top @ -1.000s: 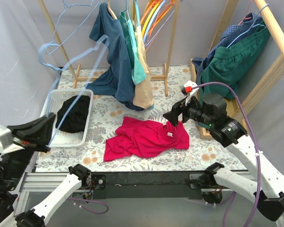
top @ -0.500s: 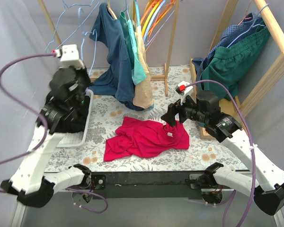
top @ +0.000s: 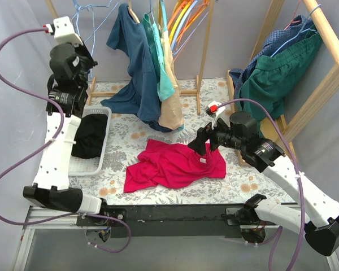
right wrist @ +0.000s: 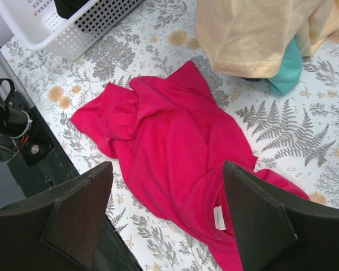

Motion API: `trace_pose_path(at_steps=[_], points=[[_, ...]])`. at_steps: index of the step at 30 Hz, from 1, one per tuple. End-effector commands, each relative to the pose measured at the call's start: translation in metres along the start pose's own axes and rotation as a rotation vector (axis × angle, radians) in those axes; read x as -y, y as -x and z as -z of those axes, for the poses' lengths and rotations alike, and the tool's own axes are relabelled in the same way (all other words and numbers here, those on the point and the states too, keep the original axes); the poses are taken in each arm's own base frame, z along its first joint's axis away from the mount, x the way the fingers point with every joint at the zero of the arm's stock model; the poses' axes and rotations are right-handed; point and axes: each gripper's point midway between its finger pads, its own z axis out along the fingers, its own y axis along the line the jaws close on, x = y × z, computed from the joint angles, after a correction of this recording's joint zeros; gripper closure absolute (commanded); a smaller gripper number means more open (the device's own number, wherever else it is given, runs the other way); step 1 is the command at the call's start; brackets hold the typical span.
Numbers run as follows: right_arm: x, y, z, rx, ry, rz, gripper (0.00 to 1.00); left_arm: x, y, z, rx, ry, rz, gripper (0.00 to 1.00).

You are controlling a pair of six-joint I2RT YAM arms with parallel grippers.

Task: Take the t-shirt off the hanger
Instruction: Place the hanger at the clothesline.

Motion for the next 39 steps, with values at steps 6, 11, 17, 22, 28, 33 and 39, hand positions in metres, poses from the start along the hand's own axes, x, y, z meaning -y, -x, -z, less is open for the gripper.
trace_pose_path(at_steps=[6,11,17,22,28,33,39], points=[[-0.015,0.001,-0.003,0.049,0.076,0.000,0.15,0.025,0.029,-0.033,0.058,-0.247,0.047,1.00],[-0.017,-0.005,-0.005,0.041,0.085,-0.003,0.15,0.031,0.022,-0.056,0.036,-0.279,0.074,1.00],[-0.015,-0.006,-0.006,0.040,0.079,-0.002,0.15,0.034,0.007,-0.078,-0.006,-0.281,0.102,1.00],[-0.015,-0.009,-0.006,0.033,0.081,-0.004,0.15,0.033,-0.015,-0.082,-0.057,-0.273,0.116,1.00],[-0.015,-0.011,-0.007,0.027,0.081,-0.008,0.15,0.030,-0.037,-0.084,-0.113,-0.270,0.120,1.00],[-0.016,-0.012,-0.006,0.033,0.082,-0.012,0.16,0.027,-0.043,-0.089,-0.156,-0.253,0.126,1.00],[-0.017,-0.010,-0.005,0.037,0.089,-0.011,0.16,0.025,-0.040,-0.085,-0.213,-0.256,0.112,1.00]])
